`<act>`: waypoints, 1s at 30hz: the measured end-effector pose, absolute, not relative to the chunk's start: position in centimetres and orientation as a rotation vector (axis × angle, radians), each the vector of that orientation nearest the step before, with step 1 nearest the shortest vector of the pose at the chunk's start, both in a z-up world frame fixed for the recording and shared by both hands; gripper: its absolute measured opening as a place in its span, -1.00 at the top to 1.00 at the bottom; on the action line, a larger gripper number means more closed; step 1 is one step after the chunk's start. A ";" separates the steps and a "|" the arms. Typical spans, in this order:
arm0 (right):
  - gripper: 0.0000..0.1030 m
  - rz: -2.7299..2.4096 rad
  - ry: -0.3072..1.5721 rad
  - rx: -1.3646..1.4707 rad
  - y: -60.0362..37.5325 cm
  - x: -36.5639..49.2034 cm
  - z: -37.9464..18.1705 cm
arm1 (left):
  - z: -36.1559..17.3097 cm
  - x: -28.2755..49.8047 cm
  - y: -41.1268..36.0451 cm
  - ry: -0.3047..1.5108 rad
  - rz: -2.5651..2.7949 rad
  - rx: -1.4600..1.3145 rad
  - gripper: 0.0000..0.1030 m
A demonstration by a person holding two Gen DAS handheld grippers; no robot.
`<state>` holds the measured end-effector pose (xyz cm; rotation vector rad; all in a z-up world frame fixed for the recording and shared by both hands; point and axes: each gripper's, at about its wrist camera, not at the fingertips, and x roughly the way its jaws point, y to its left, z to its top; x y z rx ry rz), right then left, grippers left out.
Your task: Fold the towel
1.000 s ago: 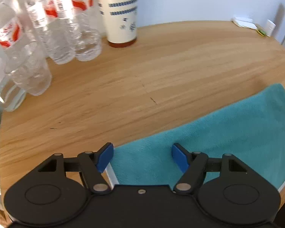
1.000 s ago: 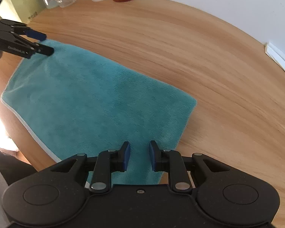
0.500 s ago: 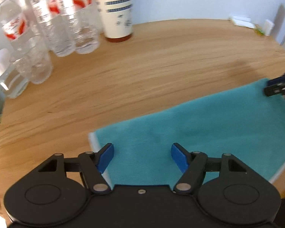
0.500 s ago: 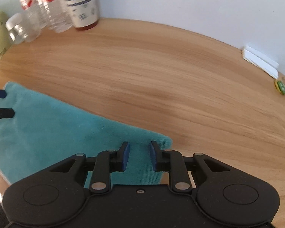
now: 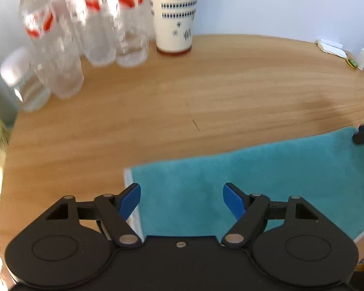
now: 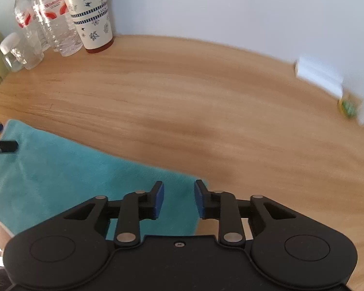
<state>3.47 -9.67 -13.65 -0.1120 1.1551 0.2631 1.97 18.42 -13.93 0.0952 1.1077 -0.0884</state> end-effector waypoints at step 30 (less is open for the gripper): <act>-0.01 0.101 1.007 -0.233 -9.1 8.2 -12.6 | -14.2 7.0 15.9 1.169 -0.008 0.059 -0.77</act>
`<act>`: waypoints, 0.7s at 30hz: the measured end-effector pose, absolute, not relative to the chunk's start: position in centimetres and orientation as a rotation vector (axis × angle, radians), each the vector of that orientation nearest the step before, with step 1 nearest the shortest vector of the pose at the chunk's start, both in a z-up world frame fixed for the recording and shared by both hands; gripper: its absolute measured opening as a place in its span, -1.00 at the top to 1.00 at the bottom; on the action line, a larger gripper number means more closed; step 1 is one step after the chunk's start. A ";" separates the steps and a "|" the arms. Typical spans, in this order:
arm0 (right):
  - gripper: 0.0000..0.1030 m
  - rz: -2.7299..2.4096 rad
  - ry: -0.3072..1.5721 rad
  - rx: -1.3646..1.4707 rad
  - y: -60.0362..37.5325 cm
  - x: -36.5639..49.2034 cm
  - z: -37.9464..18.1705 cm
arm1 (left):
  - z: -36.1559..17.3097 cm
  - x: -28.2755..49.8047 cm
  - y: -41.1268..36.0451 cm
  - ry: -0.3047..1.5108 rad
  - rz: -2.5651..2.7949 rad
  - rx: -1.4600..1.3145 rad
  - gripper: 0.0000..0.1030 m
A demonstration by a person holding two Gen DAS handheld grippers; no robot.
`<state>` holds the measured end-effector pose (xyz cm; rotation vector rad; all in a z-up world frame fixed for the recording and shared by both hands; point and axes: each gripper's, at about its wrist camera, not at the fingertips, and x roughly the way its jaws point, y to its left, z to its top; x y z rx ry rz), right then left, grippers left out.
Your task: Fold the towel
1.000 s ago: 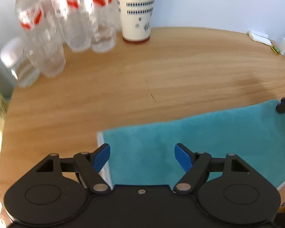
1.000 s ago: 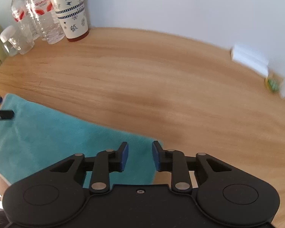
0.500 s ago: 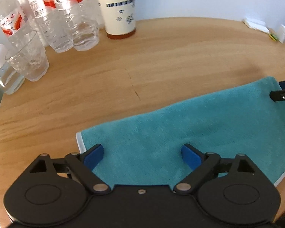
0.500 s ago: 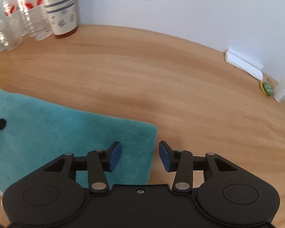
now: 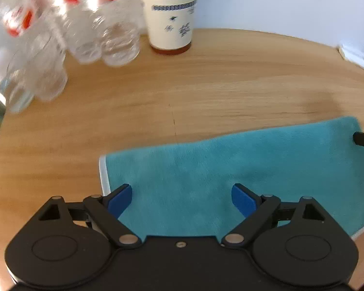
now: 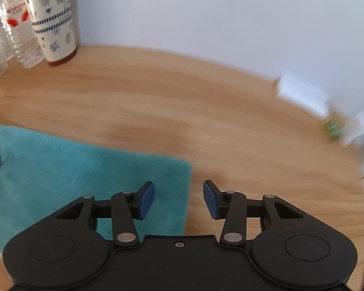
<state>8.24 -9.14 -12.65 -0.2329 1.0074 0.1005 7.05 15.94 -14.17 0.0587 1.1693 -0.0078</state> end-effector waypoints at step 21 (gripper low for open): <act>-0.78 0.115 1.077 0.081 -6.5 -2.2 -3.0 | -3.3 -3.2 15.9 1.168 0.024 0.035 -0.99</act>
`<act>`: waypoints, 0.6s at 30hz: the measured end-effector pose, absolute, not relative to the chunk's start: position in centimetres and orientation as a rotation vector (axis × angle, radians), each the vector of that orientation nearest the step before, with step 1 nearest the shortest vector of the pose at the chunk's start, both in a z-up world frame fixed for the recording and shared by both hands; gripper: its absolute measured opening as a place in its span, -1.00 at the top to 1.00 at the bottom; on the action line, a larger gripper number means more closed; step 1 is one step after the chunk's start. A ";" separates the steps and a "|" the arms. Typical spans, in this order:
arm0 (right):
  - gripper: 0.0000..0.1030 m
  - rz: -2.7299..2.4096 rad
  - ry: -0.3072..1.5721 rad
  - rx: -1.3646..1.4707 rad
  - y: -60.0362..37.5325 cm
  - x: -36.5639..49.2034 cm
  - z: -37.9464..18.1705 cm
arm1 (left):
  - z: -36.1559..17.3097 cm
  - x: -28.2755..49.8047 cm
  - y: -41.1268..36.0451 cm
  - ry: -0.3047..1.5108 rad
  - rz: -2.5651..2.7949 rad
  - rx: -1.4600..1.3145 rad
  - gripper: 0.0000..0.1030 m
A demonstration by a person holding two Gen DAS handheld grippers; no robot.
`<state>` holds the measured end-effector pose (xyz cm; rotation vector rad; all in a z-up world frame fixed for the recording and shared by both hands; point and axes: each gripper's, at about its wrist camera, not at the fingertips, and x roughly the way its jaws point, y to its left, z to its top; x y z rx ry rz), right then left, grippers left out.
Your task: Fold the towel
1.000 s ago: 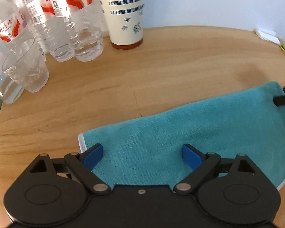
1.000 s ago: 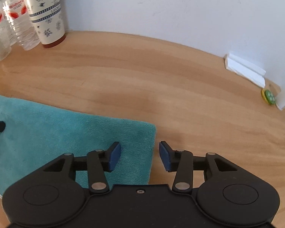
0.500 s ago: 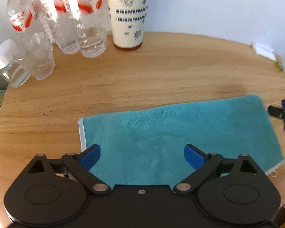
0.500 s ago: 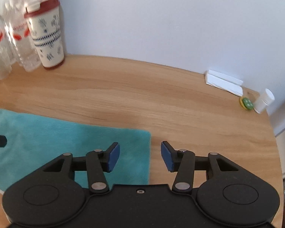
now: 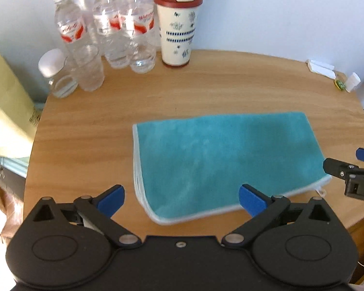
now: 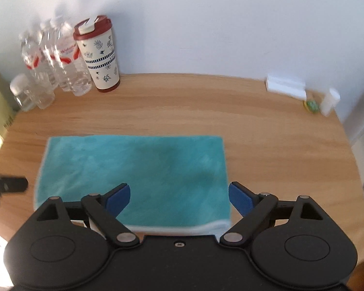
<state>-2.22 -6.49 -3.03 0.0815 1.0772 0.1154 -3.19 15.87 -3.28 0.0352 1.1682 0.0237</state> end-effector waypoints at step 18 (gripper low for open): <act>-0.78 0.057 1.055 0.080 -5.4 -6.1 -0.1 | -0.5 -6.2 16.4 1.155 0.020 0.057 -0.99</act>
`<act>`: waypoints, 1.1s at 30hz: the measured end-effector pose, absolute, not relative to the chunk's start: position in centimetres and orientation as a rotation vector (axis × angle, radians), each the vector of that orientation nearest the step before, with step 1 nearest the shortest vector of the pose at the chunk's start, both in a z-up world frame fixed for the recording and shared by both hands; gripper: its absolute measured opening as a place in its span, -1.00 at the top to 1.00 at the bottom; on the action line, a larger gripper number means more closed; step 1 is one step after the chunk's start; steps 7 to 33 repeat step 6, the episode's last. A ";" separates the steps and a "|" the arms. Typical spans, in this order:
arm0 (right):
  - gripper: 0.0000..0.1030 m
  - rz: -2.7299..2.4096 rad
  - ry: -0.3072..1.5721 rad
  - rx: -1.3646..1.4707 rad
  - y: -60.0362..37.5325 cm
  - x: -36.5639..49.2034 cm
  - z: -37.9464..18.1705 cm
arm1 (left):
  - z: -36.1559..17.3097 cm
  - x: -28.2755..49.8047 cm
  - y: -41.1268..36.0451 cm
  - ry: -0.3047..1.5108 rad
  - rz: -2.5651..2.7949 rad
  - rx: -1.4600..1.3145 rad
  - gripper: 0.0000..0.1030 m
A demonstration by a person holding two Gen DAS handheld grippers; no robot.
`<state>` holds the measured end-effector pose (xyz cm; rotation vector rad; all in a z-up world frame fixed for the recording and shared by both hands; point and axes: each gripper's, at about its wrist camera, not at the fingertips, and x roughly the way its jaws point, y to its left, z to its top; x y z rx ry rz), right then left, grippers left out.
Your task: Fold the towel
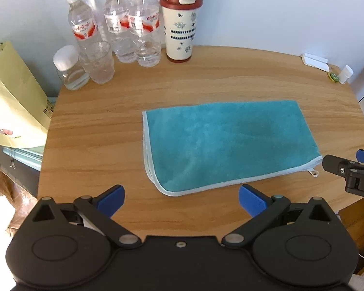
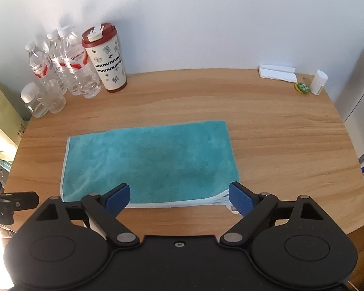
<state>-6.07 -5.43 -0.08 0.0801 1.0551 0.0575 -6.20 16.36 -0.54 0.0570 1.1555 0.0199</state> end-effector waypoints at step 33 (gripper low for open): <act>-0.78 0.052 1.053 0.087 -5.7 -6.0 0.3 | -0.1 -6.1 15.7 1.145 0.004 0.080 -0.99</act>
